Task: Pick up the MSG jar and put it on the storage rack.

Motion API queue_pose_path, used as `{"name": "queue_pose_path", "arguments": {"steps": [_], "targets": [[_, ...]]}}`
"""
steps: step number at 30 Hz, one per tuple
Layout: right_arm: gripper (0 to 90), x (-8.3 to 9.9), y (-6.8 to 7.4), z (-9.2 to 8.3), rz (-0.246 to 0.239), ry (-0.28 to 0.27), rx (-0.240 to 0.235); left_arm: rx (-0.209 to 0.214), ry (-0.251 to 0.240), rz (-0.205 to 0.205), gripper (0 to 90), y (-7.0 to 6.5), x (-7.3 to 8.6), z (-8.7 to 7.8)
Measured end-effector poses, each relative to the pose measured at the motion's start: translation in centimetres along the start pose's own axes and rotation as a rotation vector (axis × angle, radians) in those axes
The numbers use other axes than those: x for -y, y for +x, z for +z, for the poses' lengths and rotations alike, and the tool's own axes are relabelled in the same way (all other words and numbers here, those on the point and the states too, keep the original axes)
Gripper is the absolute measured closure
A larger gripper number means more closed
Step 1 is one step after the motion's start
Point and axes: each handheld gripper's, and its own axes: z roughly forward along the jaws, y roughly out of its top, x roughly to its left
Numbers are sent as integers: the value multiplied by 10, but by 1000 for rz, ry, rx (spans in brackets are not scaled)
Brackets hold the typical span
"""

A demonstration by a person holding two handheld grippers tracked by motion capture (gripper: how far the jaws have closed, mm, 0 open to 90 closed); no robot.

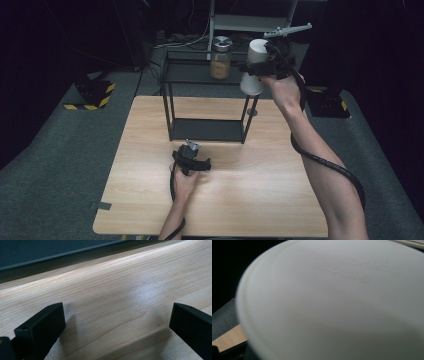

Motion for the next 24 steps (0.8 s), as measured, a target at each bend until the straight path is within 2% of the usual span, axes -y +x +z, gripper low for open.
{"name": "queue_pose_path", "arguments": {"steps": [11,24], "targets": [[338,-12,5,9,11,3,50,6,-2,-2,4,1,0,0],[339,-23,11,30,44,28,124,16,-7,-7,4,3,1,0]]}}
